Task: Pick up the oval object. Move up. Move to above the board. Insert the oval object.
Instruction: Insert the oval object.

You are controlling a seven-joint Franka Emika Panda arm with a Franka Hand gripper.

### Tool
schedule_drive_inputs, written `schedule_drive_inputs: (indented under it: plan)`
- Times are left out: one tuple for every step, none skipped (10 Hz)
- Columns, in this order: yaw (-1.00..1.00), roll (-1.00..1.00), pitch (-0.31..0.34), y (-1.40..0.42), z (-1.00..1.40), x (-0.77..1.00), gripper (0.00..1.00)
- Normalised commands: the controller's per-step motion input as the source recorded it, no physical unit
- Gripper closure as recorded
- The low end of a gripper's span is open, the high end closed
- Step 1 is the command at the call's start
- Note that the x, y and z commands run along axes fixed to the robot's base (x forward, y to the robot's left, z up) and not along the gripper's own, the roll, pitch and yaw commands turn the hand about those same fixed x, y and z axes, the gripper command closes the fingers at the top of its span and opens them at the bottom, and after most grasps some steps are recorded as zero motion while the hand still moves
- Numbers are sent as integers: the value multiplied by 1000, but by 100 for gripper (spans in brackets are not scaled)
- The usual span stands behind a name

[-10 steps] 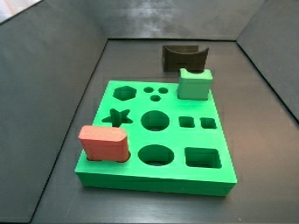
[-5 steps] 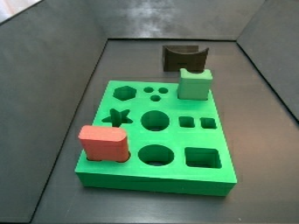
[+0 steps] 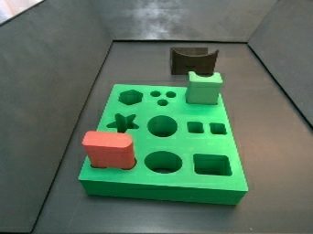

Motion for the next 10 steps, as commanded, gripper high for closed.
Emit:
schedule_drive_inputs:
  plan:
    - [-126, 0, 0, -354, -231, 0, 100]
    - [-611, 49, 0, -674, -226, 0, 100]
    - [-700, 13, 0, -611, -289, 0, 100]
    - [-703, 9, -40, -603, -340, 0, 100]
    - [-677, 0, -101, -609, -357, 0, 100]
    - [-697, 0, -106, -589, -346, 0, 100]
    - [-551, 0, -107, -614, -466, 83, 100]
    - [-569, 0, -114, -617, -469, 40, 100]
    - [-611, 0, -130, -589, -397, 0, 100]
    - [-677, 0, -116, -571, -414, 0, 100]
